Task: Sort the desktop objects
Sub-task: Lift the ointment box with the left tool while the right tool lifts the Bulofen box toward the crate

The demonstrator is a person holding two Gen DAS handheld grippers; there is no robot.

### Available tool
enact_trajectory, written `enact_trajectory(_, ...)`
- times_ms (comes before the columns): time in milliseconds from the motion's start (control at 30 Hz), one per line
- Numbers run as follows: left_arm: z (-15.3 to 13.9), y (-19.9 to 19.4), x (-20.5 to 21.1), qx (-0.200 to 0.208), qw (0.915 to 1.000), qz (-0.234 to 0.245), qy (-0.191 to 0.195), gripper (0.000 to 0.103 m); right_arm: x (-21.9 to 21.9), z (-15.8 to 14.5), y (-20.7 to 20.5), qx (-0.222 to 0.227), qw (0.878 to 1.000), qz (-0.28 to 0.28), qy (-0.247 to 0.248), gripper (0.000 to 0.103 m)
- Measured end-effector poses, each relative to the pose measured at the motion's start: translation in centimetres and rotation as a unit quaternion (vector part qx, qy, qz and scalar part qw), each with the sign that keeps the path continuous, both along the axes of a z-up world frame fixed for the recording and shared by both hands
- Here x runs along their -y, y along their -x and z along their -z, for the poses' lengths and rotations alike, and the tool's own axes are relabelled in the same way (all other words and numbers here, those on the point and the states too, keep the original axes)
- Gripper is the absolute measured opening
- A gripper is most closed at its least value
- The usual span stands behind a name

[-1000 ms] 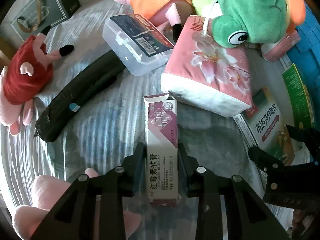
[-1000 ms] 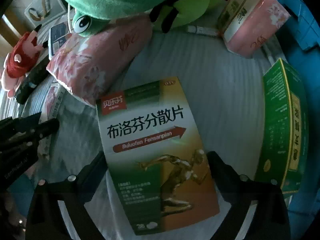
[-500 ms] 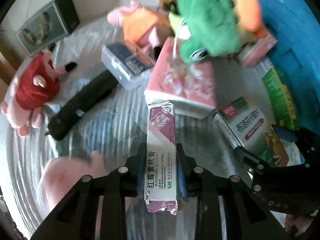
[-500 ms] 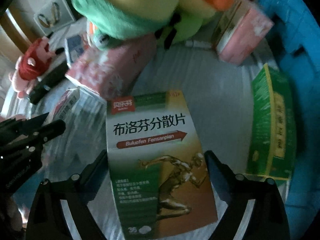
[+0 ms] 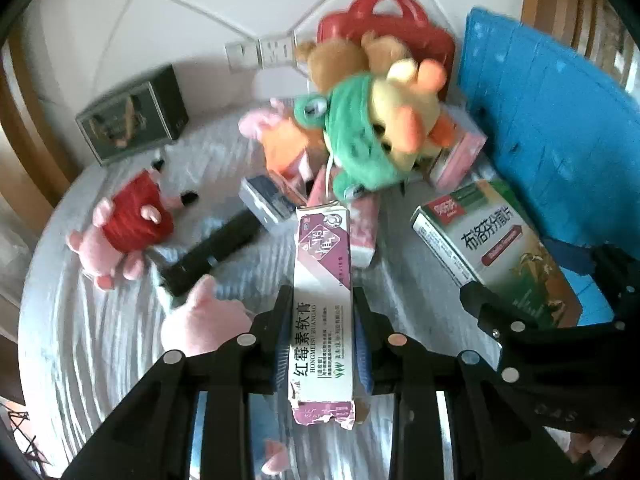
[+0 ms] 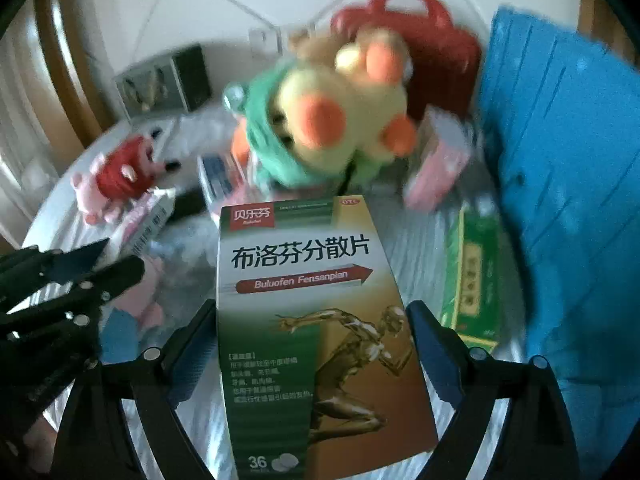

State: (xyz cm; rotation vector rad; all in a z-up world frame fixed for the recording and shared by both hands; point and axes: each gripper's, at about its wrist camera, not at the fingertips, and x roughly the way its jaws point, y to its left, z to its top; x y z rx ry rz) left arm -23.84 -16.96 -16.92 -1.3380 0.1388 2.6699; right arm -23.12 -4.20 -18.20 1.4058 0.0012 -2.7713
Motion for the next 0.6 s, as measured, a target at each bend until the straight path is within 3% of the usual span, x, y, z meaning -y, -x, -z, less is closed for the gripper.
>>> enact_trajectory(267,-4.9,-3.7,1.7,-0.067,0.9976,0.003,-0.016,0.027,1.9,-7.6,-4.9,-0.12,0.992,0.015,-0.015,0.092)
enact_trajectory(500,-9.5,-7.2,2.3,-0.138,0.9893,0.018,-0.045,0.027,3.7,-13.6,-10.3,-0.225,0.973,0.038,-0.03,0.092)
enact_trajectory(600,-11.1,-8.3,1.6,-0.162,0.9847,0.031,-0.056,0.027,3.7,-15.5,-12.1,-0.249,0.966,0.051,-0.041,0.092)
